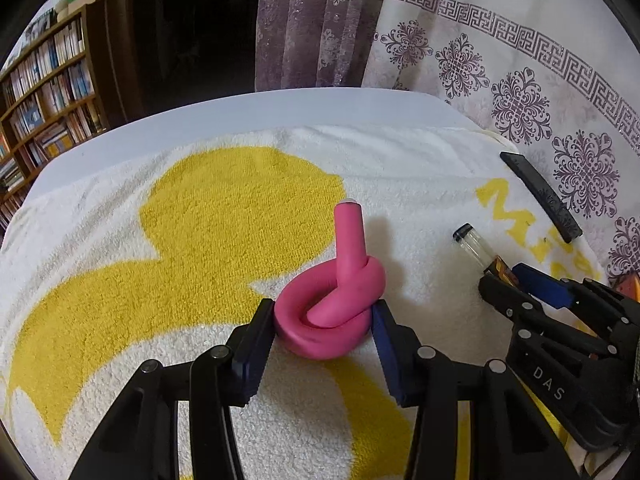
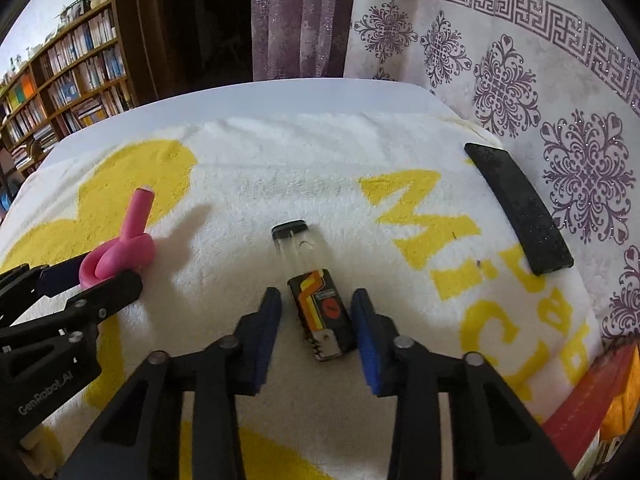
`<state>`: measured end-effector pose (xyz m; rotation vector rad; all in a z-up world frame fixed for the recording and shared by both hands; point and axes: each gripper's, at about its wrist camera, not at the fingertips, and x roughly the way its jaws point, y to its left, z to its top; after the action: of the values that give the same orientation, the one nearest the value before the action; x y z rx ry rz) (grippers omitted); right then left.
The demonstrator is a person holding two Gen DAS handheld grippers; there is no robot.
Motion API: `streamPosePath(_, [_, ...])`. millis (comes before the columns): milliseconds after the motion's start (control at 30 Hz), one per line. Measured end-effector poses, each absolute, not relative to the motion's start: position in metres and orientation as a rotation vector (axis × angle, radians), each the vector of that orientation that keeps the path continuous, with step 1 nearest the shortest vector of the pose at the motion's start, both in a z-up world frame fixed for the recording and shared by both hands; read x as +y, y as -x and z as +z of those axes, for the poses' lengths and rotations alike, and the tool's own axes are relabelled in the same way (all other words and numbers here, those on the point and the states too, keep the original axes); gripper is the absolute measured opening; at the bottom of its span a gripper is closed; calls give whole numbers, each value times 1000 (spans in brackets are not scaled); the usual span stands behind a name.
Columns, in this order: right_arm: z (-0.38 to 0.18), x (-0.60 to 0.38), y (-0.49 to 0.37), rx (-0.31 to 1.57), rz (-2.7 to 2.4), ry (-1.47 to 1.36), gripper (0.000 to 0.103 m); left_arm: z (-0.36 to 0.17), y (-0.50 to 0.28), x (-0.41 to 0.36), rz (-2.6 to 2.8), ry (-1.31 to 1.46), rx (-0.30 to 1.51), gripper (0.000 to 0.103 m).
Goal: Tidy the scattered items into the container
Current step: 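Grasp the lighter with right gripper while left gripper grasps the pink knotted toy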
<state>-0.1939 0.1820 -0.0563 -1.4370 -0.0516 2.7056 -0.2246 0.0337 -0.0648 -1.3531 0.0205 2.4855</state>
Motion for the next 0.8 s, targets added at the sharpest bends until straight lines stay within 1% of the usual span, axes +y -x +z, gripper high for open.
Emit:
streamPosePath(33, [-56,181,193,-58,2705,1436,27,-65,224,34,2488,1351,24,50])
streamPosePath(100, [-56,180,192,-67,2704,1433,26,-65,223,35,2493,1349,34,50])
streamPosePath(167, [-55,179,189,-53,2704,1436,26,-65,223,36,2496,1346,41,50])
streamPosePath(333, [-49,181,175,50,2730,1447,26,-66,222,37,2499,1346,45,50])
streamPosePath(567, [-31,175,146,98,2784,1389,26,-64,218,36,2518,1357,40,50])
streamPosePath(800, [-15,179,121,158,2817,1341,26,-46,199,34,2580,1292,70,50])
